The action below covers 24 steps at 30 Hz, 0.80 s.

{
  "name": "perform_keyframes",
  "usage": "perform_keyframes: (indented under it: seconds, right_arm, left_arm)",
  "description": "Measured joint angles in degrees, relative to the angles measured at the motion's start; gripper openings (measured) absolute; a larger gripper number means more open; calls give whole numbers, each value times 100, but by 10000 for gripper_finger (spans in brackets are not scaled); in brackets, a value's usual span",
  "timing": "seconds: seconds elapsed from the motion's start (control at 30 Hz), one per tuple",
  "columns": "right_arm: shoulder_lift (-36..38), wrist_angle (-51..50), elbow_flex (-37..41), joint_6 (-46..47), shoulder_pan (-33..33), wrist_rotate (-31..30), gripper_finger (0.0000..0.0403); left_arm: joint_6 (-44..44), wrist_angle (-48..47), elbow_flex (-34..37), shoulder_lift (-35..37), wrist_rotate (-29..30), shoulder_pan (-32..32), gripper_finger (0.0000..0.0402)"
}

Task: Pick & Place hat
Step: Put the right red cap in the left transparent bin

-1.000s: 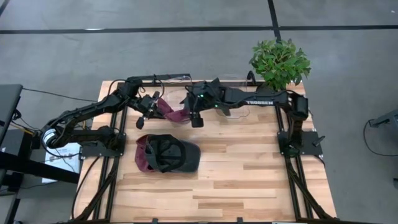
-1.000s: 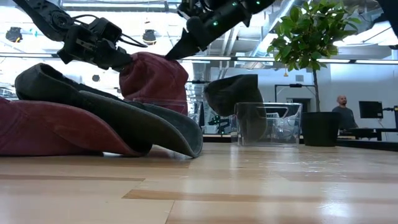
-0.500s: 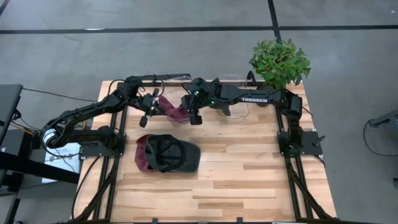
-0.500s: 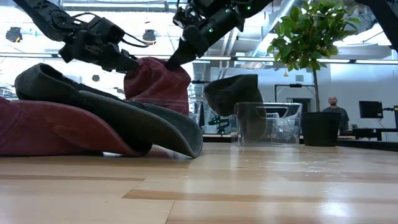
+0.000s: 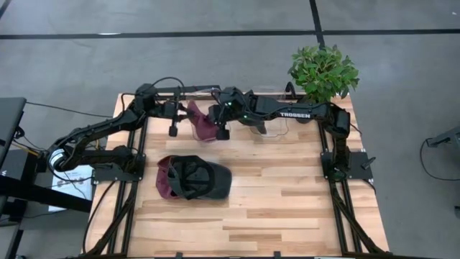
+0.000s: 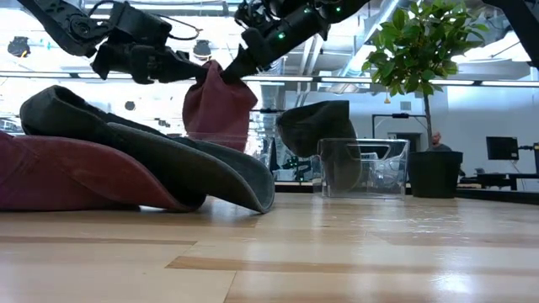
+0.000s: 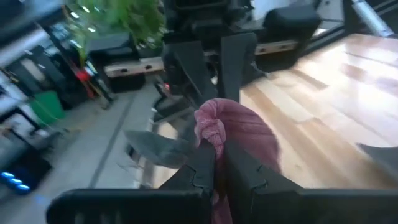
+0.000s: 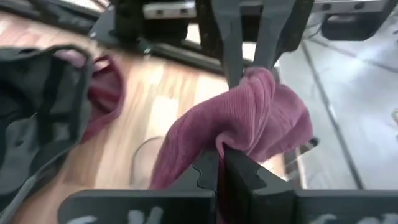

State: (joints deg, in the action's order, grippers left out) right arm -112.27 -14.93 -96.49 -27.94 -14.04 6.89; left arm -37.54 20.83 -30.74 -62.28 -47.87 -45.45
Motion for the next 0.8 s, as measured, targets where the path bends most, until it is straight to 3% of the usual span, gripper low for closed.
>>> perform_keyframes:
  seconds: [0.23,0.47,0.8]
  right_arm:
    - [0,440,0,52,0,-564,1]
    - [-102,694,0,64,-69,-940,1]
    - [-355,749,9,205,-149,-1330,0]
  left_arm:
    - [-16,583,0,0,347,-4,18]
    - [-597,771,0,-65,692,-4,18]
    - [-1047,1584,0,-975,687,-35,18]
